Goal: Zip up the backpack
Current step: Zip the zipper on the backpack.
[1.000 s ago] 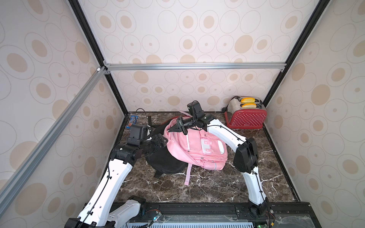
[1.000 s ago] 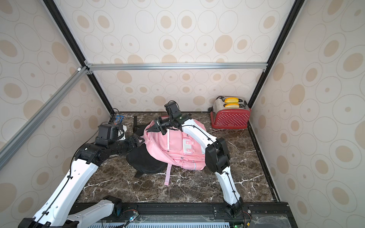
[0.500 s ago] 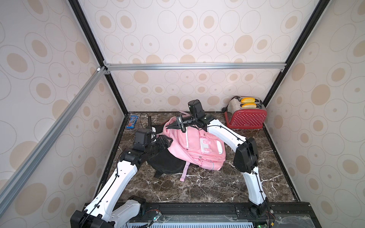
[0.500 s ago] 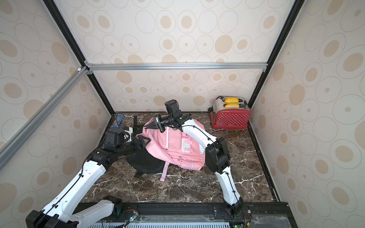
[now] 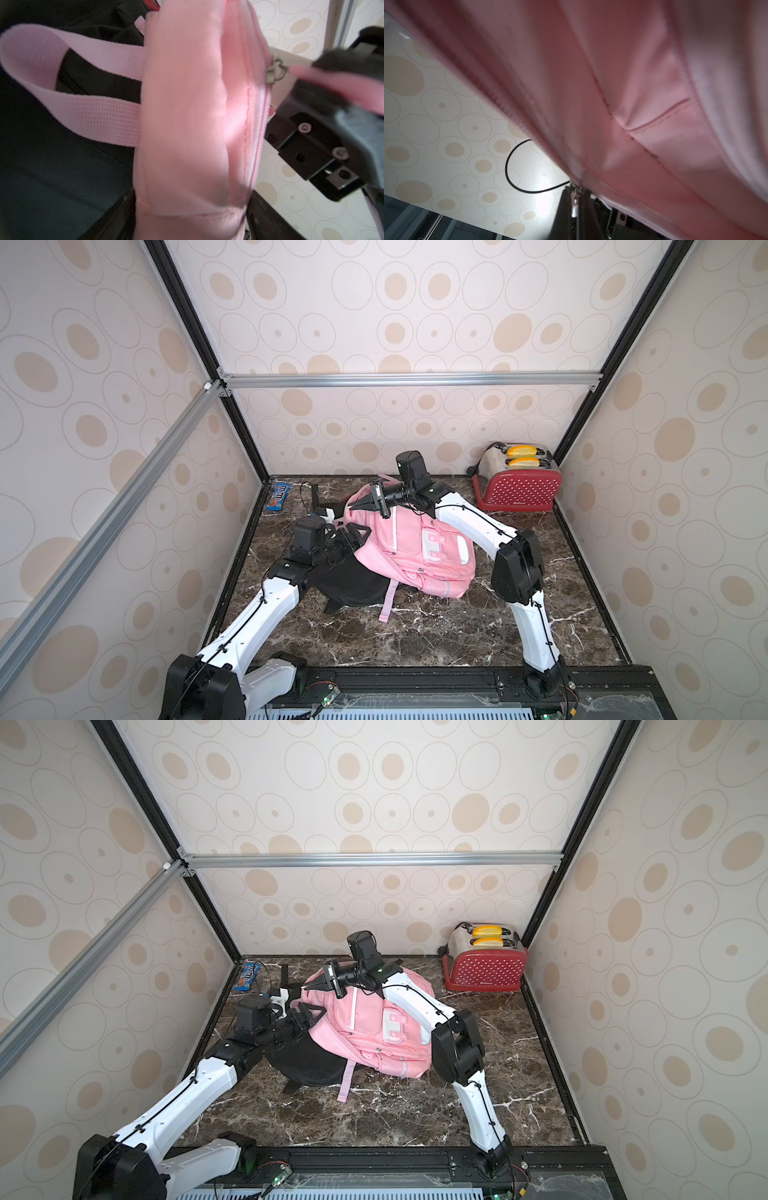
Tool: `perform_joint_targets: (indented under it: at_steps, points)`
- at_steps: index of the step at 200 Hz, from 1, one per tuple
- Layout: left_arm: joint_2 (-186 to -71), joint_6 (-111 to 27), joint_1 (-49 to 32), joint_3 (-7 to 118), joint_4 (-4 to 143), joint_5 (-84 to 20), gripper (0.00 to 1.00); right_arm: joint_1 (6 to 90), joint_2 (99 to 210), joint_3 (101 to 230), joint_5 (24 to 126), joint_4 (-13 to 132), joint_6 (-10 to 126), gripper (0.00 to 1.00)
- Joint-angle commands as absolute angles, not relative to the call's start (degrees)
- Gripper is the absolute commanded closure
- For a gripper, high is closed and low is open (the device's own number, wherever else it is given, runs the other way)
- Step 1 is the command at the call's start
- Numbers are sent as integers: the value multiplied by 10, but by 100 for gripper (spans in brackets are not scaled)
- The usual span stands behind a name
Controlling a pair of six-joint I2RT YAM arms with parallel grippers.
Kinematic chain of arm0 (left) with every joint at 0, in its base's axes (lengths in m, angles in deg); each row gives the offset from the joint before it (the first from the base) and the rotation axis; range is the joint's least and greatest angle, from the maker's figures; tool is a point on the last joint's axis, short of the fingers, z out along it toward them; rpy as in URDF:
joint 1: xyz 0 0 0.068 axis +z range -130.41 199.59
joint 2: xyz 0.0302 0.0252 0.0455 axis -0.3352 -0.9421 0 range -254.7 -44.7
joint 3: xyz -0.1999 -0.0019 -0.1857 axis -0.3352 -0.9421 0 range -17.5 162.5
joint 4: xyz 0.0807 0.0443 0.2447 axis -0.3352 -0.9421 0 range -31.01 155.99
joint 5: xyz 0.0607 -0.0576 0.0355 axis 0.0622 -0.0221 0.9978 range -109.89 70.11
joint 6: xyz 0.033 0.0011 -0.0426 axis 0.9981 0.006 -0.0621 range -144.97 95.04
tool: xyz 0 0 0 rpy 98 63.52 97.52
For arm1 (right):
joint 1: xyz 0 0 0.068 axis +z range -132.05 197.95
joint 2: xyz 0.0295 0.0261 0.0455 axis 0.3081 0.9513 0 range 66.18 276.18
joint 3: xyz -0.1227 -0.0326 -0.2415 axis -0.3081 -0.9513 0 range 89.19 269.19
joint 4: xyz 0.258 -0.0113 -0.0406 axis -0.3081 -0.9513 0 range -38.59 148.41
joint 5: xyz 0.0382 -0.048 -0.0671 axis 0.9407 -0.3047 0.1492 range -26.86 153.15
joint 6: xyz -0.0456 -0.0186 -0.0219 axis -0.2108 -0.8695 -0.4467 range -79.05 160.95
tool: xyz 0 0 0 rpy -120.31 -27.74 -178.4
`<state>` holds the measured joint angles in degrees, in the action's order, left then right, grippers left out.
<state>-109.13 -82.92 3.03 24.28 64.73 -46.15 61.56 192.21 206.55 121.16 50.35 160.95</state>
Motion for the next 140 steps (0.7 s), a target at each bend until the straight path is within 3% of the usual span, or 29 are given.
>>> perform_joint_targets:
  at_steps: [1, 16, 35, 47, 63, 140]
  points:
    - [-1114, -874, 25, 227, 751, -496, 25, 623, 1868, 2060, 1240, 580, 1639, 100]
    - [-1126, -879, 25, 226, 776, -513, 41, 623, 1862, 2044, 1235, 589, 1646, 100]
    - [-1133, -880, 25, 225, 788, -524, 83, 622, 1852, 2019, 1220, 609, 1659, 100]
    - [-1132, -884, 24, 220, 797, -526, 93, 621, 1848, 2006, 1208, 617, 1667, 100]
    - [-1126, -883, 25, 215, 794, -528, 100, 619, 1841, 1991, 1178, 621, 1676, 100]
    - [-1065, -897, 25, 159, 770, -512, 100, 602, 1881, 1973, 998, 714, 1741, 100]
